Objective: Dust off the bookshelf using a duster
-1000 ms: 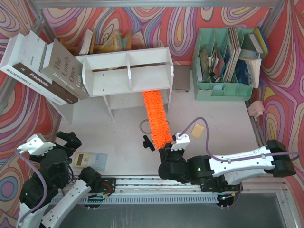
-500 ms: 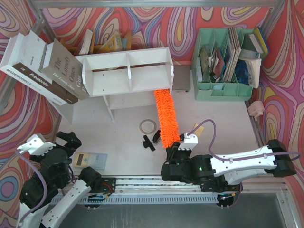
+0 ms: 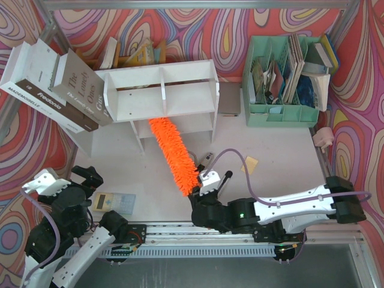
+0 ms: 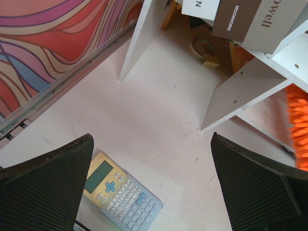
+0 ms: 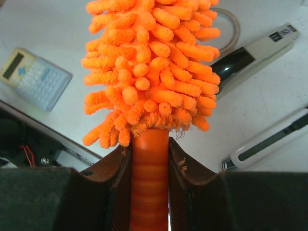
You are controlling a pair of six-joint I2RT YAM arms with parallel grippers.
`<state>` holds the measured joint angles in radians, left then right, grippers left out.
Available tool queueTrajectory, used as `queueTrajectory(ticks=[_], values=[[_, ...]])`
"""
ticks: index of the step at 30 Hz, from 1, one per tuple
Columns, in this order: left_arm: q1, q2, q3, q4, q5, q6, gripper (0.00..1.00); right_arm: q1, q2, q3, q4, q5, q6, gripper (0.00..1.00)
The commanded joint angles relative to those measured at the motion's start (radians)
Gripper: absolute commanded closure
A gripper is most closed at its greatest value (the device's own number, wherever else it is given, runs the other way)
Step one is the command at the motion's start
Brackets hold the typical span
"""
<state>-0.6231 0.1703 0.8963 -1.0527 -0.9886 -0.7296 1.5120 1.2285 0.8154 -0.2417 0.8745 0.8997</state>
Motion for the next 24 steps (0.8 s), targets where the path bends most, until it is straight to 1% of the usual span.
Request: queueTrajectory(ticks=[1,7,10,13,19,24], values=[[-0.004,0.008,-0.01,-0.013,-0.016,0.002,0.02,0.002,0.071,0.046,0.112,-0.06,-0.143,1.0],[-0.004,0.006,-0.01,-0.012,-0.013,0.004,0.02,0.002,0.102,0.041,0.104,-0.125,-0.154,1.0],[-0.004,0.006,-0.011,-0.01,-0.012,0.003,0.02,0.003,0.13,0.063,0.029,-0.122,-0.096,1.0],[-0.004,0.006,-0.012,-0.008,-0.01,0.005,0.02,0.002,0.14,0.083,-0.078,-0.079,-0.009,1.0],[-0.004,0.011,-0.014,0.004,0.001,0.018,0.02,0.001,0.068,0.048,-0.213,-0.034,0.109,1.0],[-0.004,0.025,-0.02,0.022,0.015,0.035,0.02,0.027,0.009,0.017,-0.258,-0.024,0.139,1.0]])
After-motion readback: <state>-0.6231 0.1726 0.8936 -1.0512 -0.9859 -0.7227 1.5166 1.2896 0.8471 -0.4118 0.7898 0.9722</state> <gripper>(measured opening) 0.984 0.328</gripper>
